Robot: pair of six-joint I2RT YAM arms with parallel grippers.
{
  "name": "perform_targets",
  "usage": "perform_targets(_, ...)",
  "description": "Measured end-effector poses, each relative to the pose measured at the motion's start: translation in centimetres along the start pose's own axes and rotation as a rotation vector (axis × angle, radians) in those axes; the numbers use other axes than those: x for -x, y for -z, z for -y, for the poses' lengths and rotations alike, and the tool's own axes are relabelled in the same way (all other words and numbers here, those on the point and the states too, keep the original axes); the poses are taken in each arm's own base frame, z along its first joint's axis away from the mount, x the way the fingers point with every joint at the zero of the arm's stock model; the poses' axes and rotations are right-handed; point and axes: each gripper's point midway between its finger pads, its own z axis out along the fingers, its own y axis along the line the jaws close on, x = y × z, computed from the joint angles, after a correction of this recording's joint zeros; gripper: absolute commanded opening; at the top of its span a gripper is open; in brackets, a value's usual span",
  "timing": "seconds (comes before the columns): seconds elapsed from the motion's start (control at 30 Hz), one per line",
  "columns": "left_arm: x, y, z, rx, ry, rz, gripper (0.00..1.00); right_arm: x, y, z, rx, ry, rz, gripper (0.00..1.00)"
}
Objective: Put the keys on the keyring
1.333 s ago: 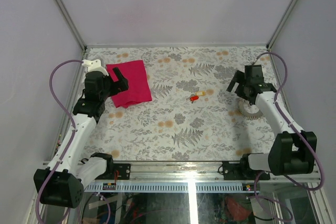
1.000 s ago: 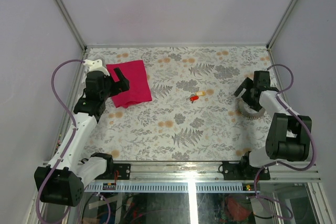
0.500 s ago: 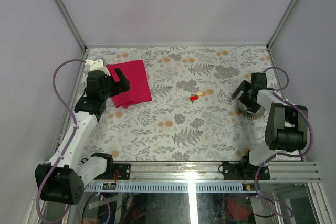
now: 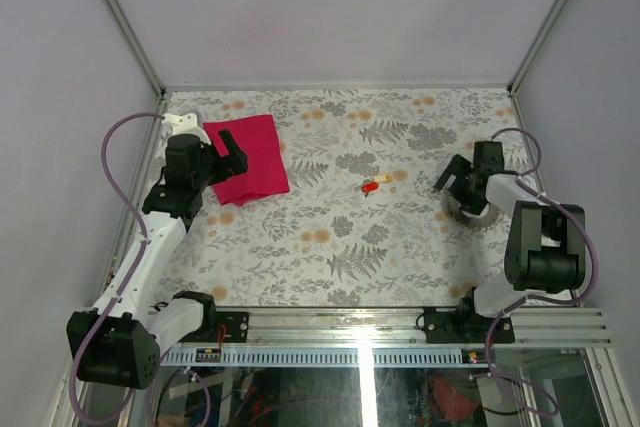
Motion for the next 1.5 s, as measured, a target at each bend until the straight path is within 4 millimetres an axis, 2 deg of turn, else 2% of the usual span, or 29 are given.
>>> perform_targets(0.13,-0.1,-0.1,0.0,-0.001,0.000,-0.006,1.00,-2.2,0.5,-1.6,0.026,0.073,-0.034,0.87)
perform_targets(0.37,-0.3,-0.2,0.0,-0.004,0.000,-0.013,1.00,-7.8,1.6,-5.0,0.078,0.248,-0.116,0.78)
perform_targets(0.8,-0.6,-0.4,0.2,-0.013,0.000,-0.027,1.00,-16.2,3.7,-8.2,0.063,0.560,-0.189,0.75)
perform_targets(1.03,-0.6,-0.4,0.3,-0.020,0.000,-0.030,1.00,-17.3,3.5,-8.6,-0.021,0.708,-0.196,0.67)
perform_targets(1.3,-0.7,-0.4,0.3,-0.022,0.000,-0.031,1.00,-17.6,3.4,-9.0,-0.024,0.728,-0.196,0.54)
perform_targets(1.33,-0.7,-0.4,0.3,-0.022,0.000,-0.031,1.00,-17.6,3.4,-9.1,-0.025,0.728,-0.197,0.55)
perform_targets(1.43,-0.7,-0.4,0.3,-0.022,0.000,-0.032,1.00,-17.5,3.2,-9.4,-0.026,0.726,-0.198,0.74)
perform_targets(1.5,-0.7,-0.4,0.3,-0.022,0.000,-0.031,1.00,-17.5,3.2,-9.5,-0.023,0.724,-0.194,0.78)
